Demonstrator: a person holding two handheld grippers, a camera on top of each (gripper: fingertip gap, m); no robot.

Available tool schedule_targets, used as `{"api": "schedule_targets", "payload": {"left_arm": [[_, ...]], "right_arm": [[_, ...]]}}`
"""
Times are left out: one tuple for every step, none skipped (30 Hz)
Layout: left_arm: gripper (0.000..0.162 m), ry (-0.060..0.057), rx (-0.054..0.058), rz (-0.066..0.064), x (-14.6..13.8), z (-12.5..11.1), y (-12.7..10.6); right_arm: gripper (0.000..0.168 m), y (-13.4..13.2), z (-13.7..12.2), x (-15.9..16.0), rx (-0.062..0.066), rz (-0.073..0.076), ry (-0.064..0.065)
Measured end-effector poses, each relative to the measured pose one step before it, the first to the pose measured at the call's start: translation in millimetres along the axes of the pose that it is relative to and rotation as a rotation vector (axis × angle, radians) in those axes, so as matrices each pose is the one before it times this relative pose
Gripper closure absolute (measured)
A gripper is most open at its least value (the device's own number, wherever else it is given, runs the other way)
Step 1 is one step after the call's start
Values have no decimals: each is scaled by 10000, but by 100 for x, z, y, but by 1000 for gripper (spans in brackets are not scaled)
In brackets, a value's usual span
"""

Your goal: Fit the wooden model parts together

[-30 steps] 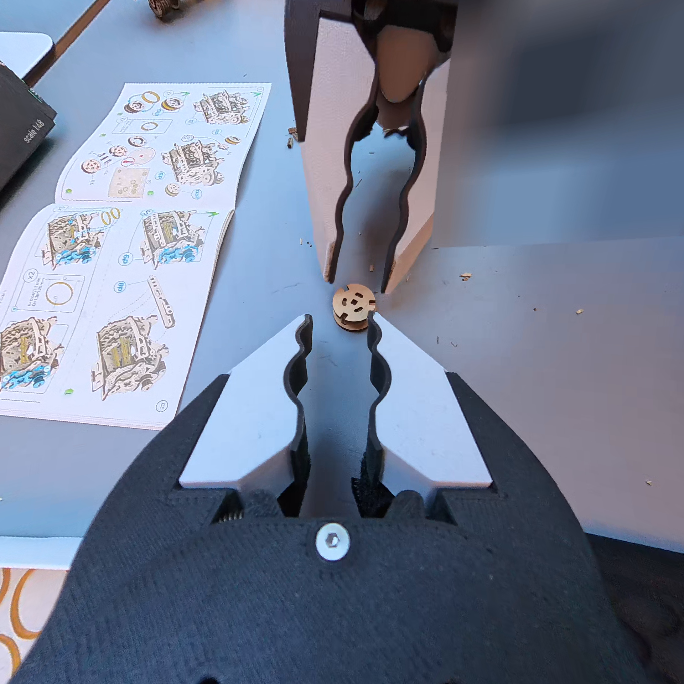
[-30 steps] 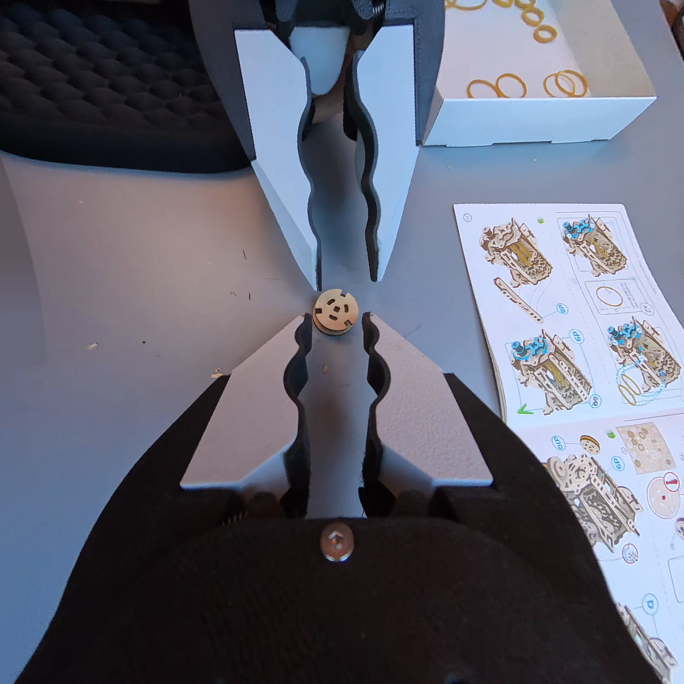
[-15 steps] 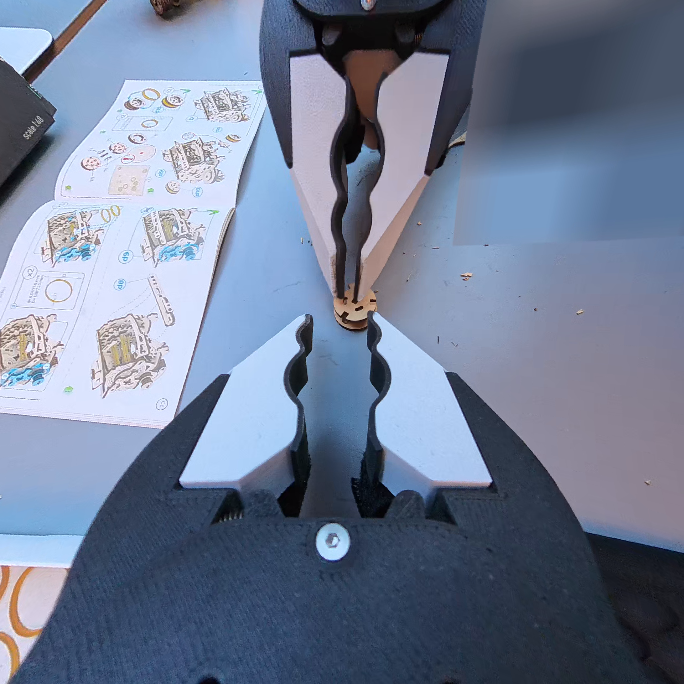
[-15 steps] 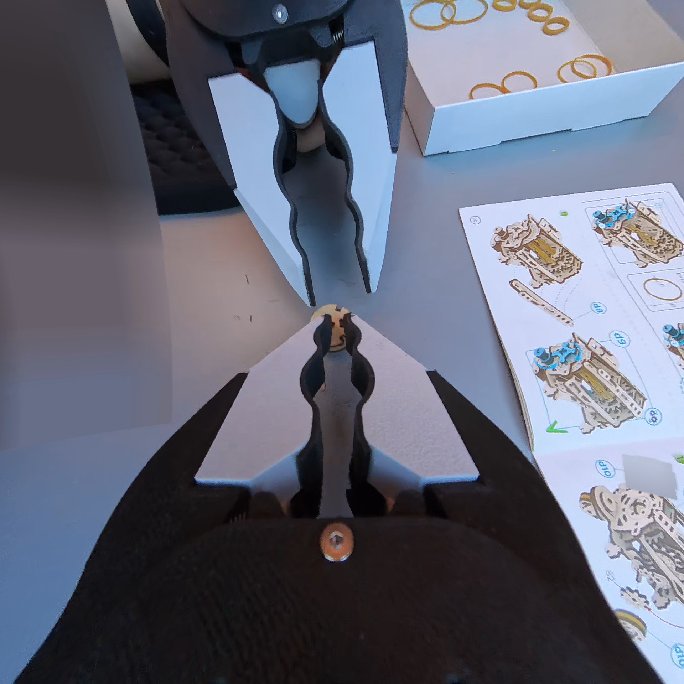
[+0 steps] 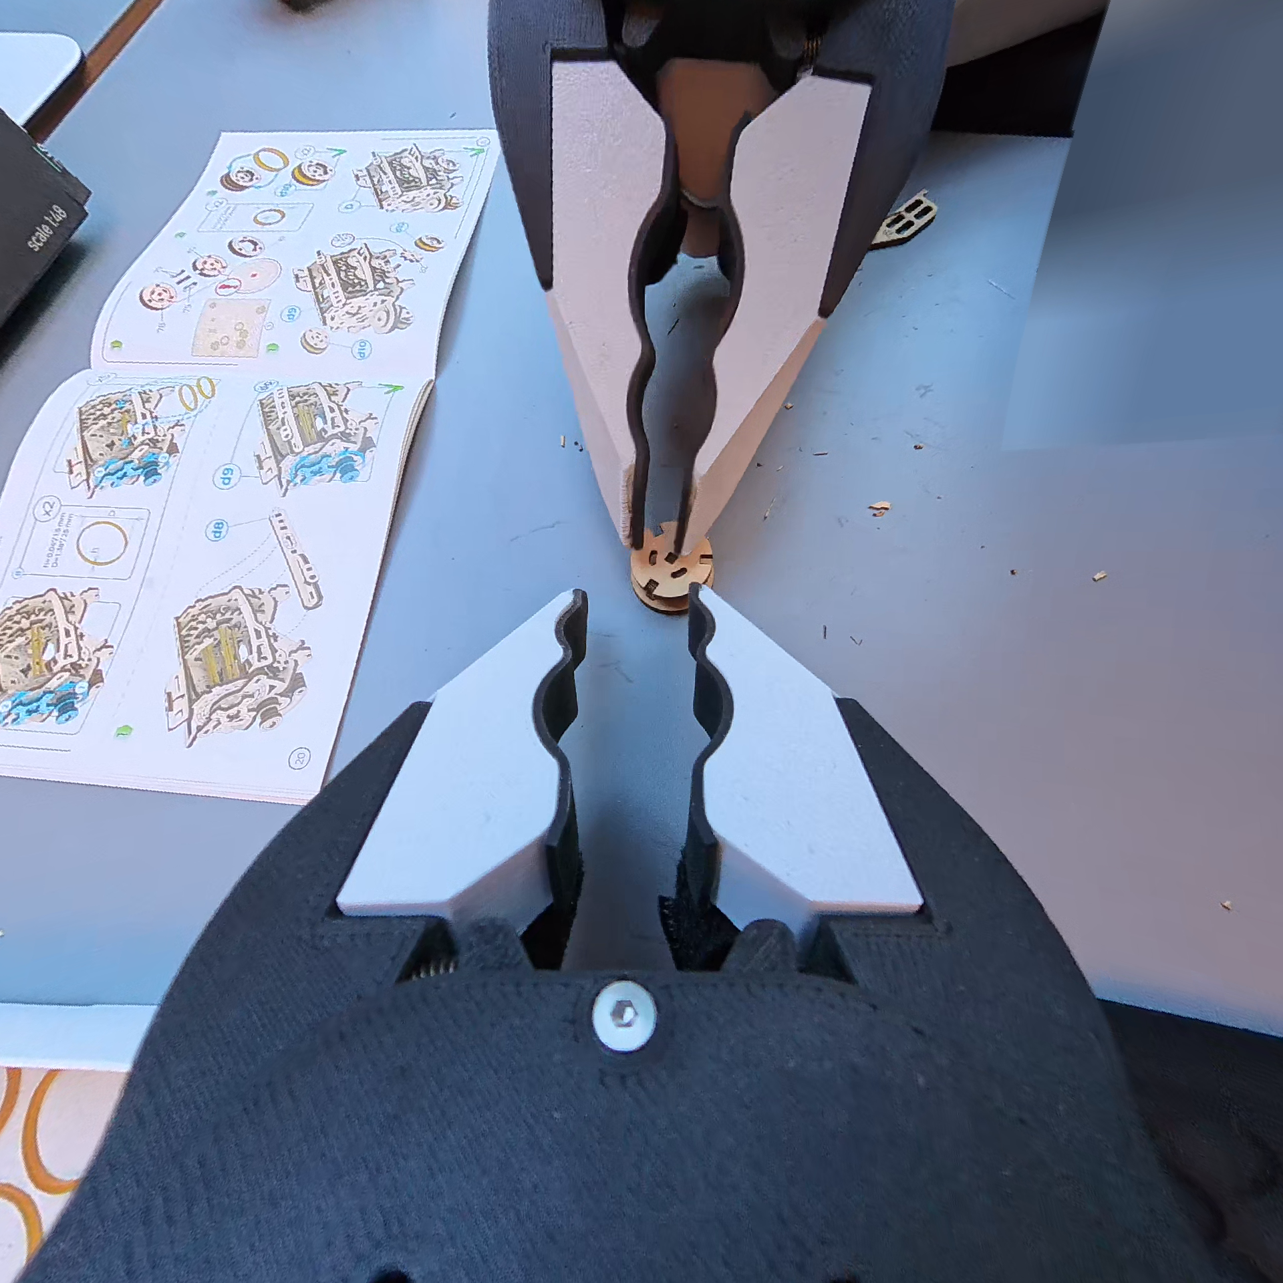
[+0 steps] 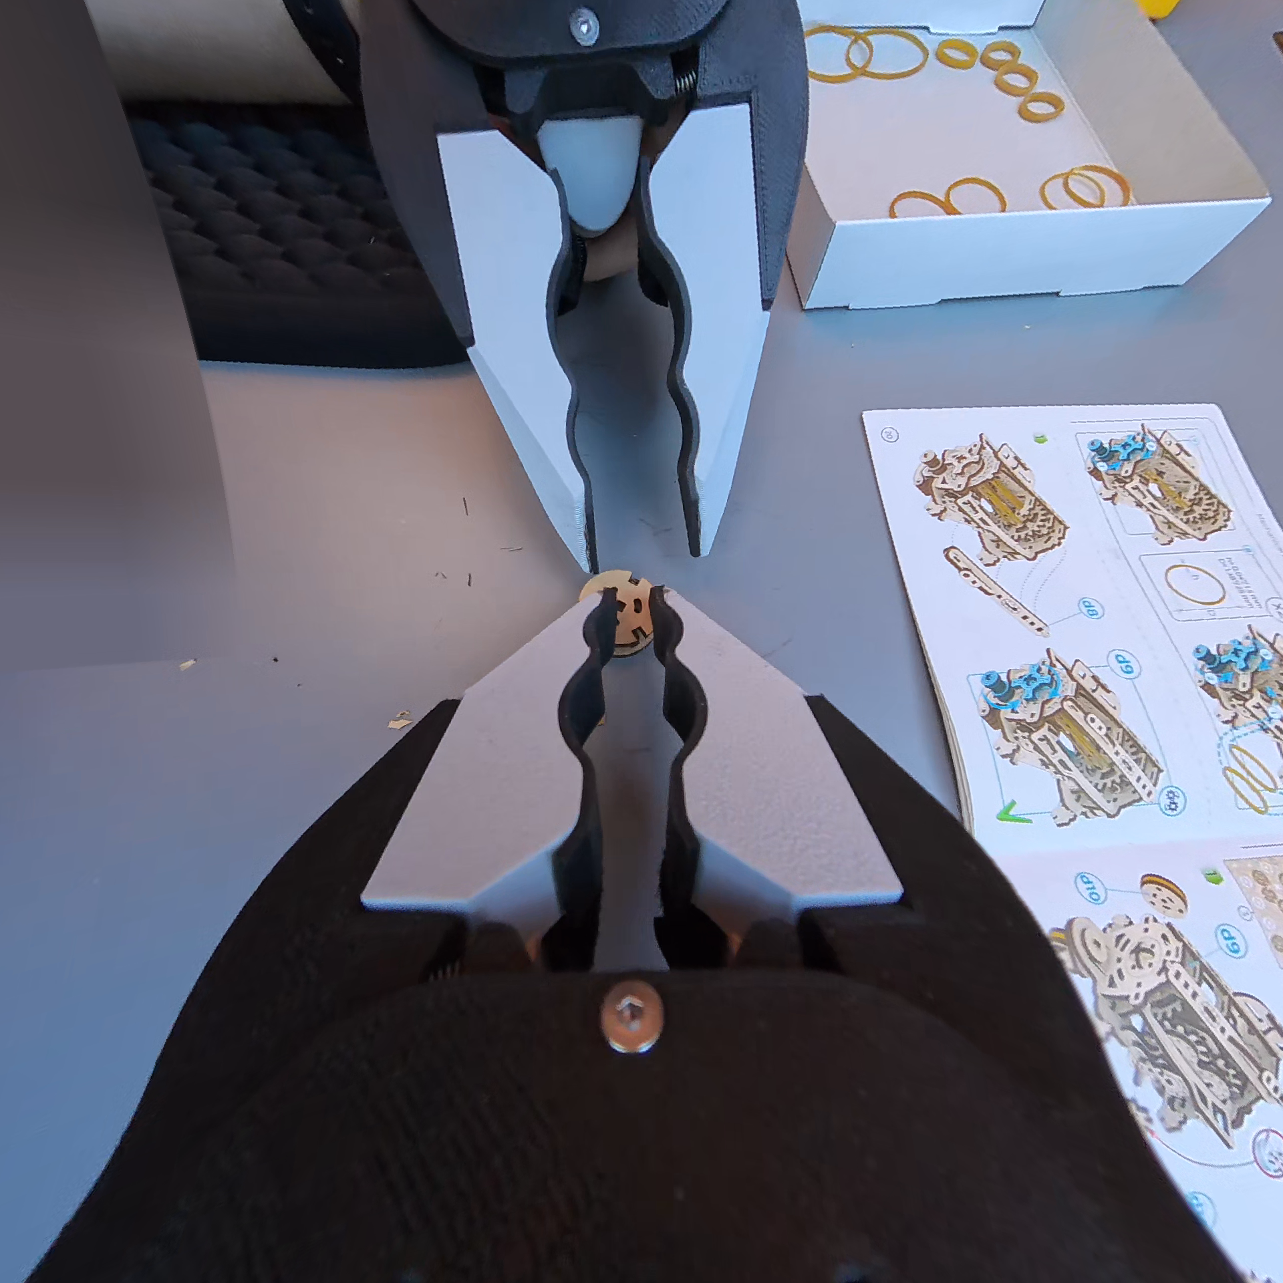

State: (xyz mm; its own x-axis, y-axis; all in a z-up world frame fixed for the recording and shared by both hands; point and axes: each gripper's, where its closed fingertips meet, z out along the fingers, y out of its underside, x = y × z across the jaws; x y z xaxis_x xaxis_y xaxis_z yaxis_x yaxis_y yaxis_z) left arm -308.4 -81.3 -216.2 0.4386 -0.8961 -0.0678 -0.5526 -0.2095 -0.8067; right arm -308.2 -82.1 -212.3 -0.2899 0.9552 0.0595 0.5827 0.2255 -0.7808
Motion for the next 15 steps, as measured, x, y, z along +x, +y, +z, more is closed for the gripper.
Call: {"api": "schedule_targets", "payload": {"left_arm": [[135,2,9,-3,1,-1,-7],[135,3,16,-8,-5,-22,-23],[135,8,14,-10,-1,-6,-19],[135,4,7,-12,-13,-7,-11],[135,1,1,-14,-11,1,0],[135,0,-4,-12,-10,5,2],[135,7,-7,-4,-1,16,9],[135,4,-13,9,8,11,15],[136,12,-17,17,32,25,20],[137,14,1,17,35,7,-8],[137,-1,-1,6,7,3,-3],[137,4,1,-4,-5,-2,2],[137,2,-2,-7,-1,3,1],[137,-3,-7,-3,-2,1,18],[136,-8,-5,13,-3,-11,11]], "right_arm": [[159,-209,-159,10,111,19,-3],[160,-248,-127,-141,152,31,-102],[161,-134,-51,-213,69,60,-158],[161,83,42,-60,-57,44,-64],[163,317,137,72,-184,-12,24],[165,553,220,18,-296,-52,-3],[168,-78,57,-130,115,3,-82],[168,90,47,-1,-43,53,-20],[168,-16,-7,9,-3,27,-5],[168,-10,9,4,3,-10,18],[168,-3,9,9,24,-31,27],[168,-15,-1,5,17,-3,36],[168,-32,-17,17,21,-23,43],[164,-89,-60,-43,52,-75,-2],[160,-181,-162,-32,102,-125,0]]}}
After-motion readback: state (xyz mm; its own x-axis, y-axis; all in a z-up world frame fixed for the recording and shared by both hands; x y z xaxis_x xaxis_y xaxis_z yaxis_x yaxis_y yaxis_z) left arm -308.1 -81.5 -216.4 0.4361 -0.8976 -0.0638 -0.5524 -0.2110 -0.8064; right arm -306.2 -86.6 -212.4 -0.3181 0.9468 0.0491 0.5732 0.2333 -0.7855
